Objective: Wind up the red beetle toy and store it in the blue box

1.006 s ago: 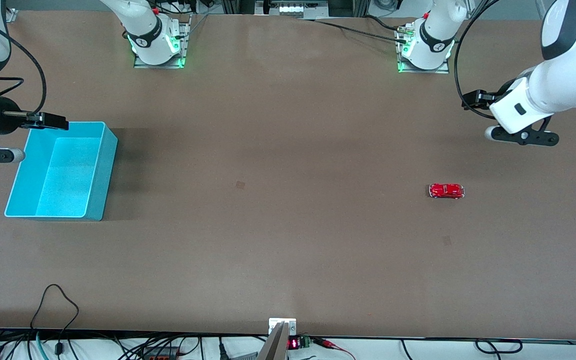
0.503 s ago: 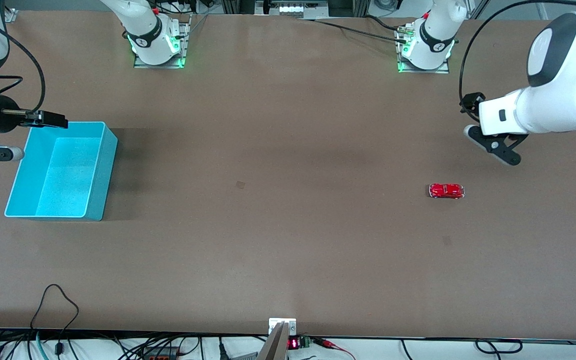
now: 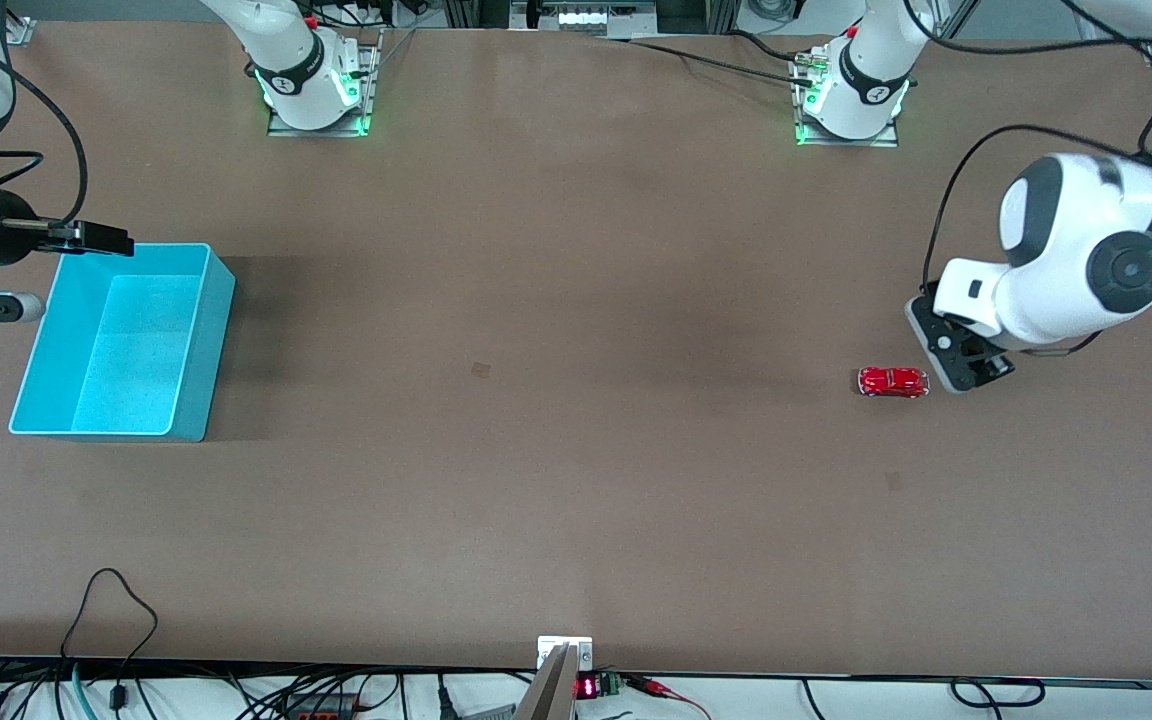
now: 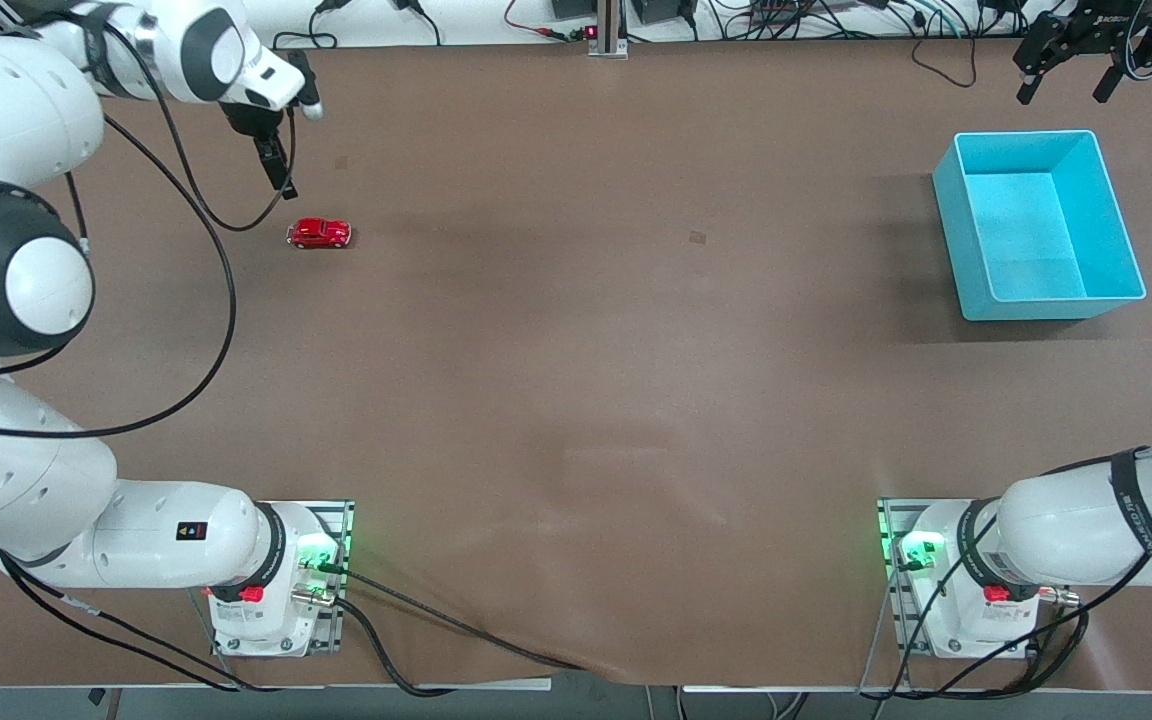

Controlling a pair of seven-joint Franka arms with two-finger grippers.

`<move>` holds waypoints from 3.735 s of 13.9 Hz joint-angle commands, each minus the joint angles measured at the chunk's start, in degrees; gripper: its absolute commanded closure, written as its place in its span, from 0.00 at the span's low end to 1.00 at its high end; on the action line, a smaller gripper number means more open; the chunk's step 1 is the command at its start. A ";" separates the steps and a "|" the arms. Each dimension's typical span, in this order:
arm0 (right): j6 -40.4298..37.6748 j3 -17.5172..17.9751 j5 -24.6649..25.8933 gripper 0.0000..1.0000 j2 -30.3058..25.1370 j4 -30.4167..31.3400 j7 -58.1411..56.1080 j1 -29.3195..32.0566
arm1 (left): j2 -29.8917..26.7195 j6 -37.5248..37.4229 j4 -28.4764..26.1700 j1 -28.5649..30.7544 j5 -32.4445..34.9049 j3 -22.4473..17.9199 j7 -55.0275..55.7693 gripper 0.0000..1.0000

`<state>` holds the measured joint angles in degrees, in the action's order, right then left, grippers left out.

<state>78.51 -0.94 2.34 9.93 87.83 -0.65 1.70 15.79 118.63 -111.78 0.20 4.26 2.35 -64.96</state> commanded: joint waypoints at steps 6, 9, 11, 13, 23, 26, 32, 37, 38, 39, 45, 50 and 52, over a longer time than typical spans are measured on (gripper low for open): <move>-0.99 0.24 -0.58 0.00 -0.27 -0.46 -0.75 0.58 | 8.29 22.15 -7.47 3.48 4.26 0.20 -16.13 0.00; -2.47 0.07 -0.40 0.00 -0.27 -0.29 -0.67 0.67 | 8.12 26.47 -11.26 3.84 4.27 0.20 -18.36 0.05; -3.71 0.06 -0.23 0.00 0.00 -0.29 -0.49 0.58 | 8.03 26.74 -11.62 3.76 4.27 0.29 -18.62 0.27; -3.71 0.06 -0.23 0.00 0.00 -0.38 -0.40 0.23 | 8.55 26.74 -11.44 3.67 4.27 0.29 -18.80 0.60; -3.80 0.06 -0.23 0.00 0.00 -0.38 -0.49 0.41 | 10.49 26.21 -9.86 7.61 4.27 0.29 -21.68 0.78; -3.80 0.06 -0.23 0.00 0.00 -0.38 -0.49 0.58 | 12.59 26.21 -7.93 13.23 4.27 0.29 -27.05 0.75; -3.80 0.06 -0.23 0.00 0.00 -0.38 -0.49 0.50 | 14.10 26.21 -5.29 17.91 4.27 0.29 -33.57 0.30; -3.80 0.06 -0.23 0.00 0.00 -0.38 -0.49 0.41 | 8.04 19.38 -4.07 17.20 4.18 1.42 -34.10 0.00; -3.80 0.06 -0.23 0.00 0.00 -0.38 -0.49 0.41 | 6.90 15.09 -2.40 17.20 3.83 1.69 -33.74 0.00; -3.80 0.06 -0.23 0.00 0.00 -0.38 -0.49 0.32 | 6.28 11.05 -0.56 17.20 3.65 2.04 -33.13 0.00; -3.80 0.06 -0.32 0.00 0.00 -0.38 -0.49 0.41 | 4.25 -18.83 17.89 16.94 3.83 7.13 -16.91 0.00; -3.62 0.06 -0.93 0.00 0.09 -0.38 -0.49 0.58 | 4.16 -32.29 26.69 16.94 3.83 12.67 4.18 0.00; -3.28 0.15 -1.11 0.00 0.17 -0.38 -0.58 0.50 | 4.08 -35.21 29.77 16.94 3.83 14.00 12.89 0.00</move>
<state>75.50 -1.03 2.28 10.06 87.83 -0.66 1.90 19.01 87.05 -86.47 17.05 7.75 15.10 -59.13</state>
